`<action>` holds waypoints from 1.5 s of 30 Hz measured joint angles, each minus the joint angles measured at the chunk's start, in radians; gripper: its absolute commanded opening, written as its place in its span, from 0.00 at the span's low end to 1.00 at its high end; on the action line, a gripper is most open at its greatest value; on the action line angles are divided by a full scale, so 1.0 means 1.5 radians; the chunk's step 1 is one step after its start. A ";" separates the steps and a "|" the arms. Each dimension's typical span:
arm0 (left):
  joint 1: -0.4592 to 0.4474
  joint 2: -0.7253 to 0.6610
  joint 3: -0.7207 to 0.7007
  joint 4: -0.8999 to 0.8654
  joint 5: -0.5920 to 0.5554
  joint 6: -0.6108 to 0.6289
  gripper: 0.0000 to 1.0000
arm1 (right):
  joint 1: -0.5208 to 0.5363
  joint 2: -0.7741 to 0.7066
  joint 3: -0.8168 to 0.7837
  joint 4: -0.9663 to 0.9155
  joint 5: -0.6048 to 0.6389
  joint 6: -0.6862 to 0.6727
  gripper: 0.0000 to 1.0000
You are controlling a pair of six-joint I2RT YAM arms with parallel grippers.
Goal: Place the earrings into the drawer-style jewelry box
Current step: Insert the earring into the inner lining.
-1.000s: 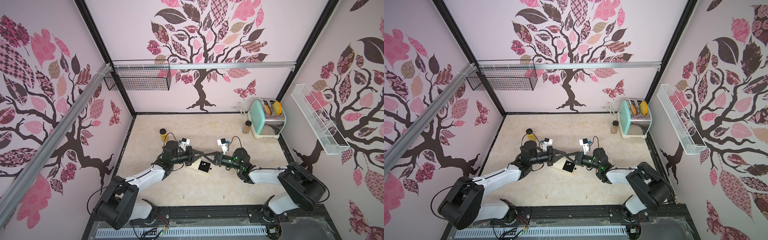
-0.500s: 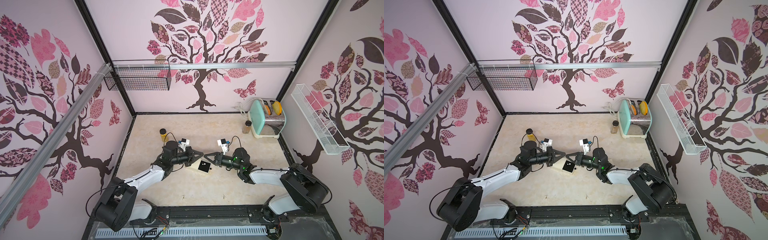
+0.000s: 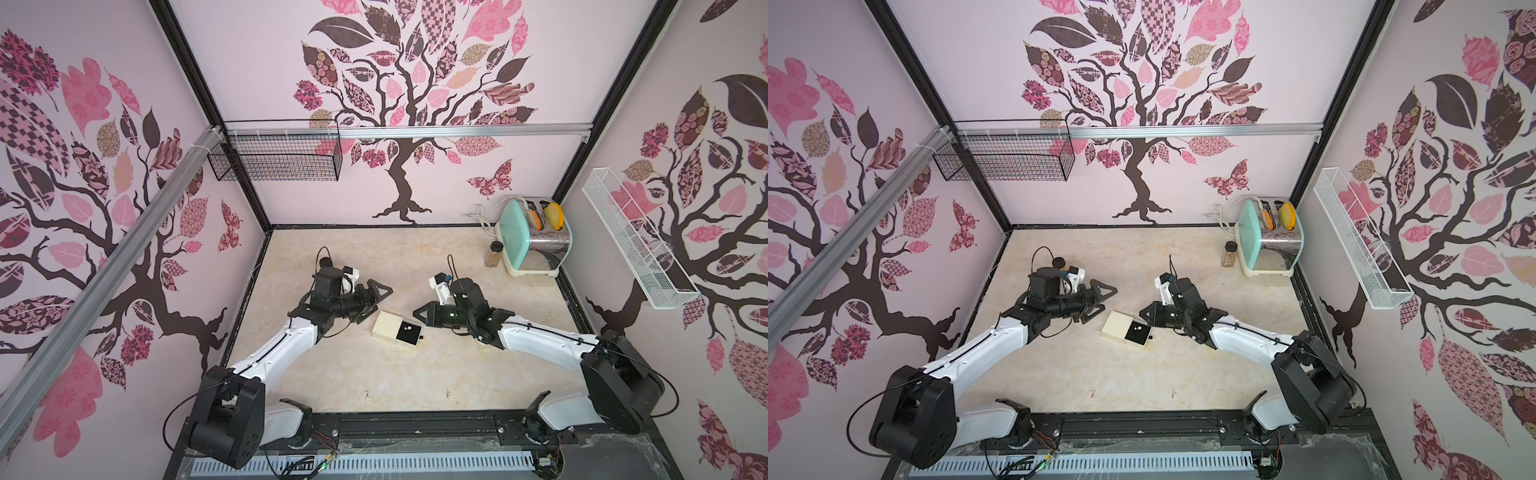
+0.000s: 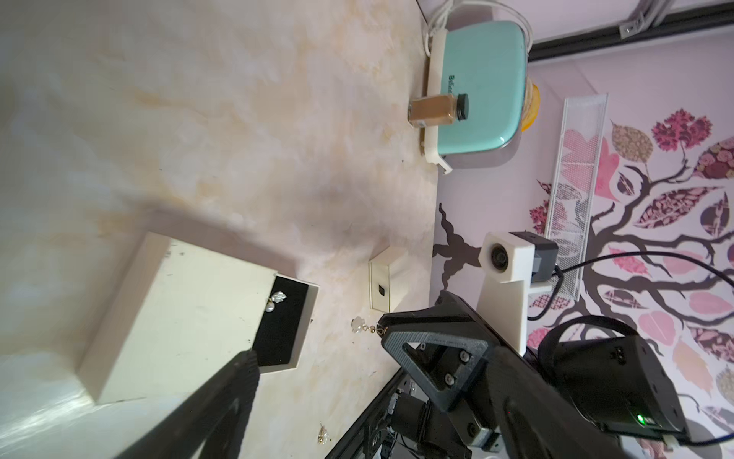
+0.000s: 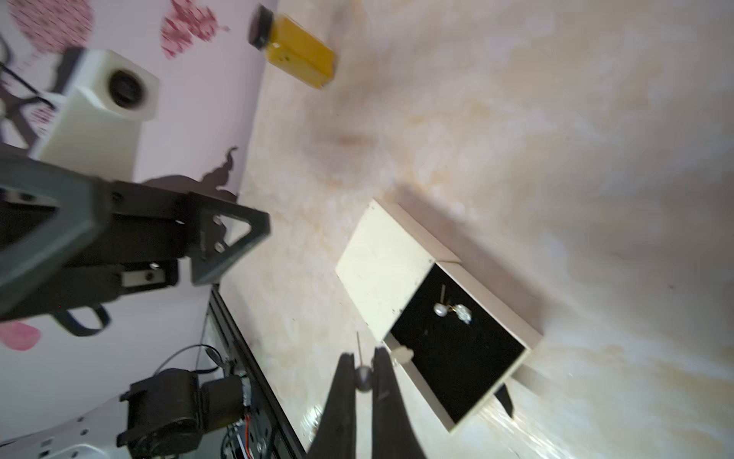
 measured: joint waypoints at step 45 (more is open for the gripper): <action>0.030 0.165 0.062 -0.183 -0.042 0.177 0.98 | 0.152 0.243 0.266 -0.356 0.213 -0.215 0.00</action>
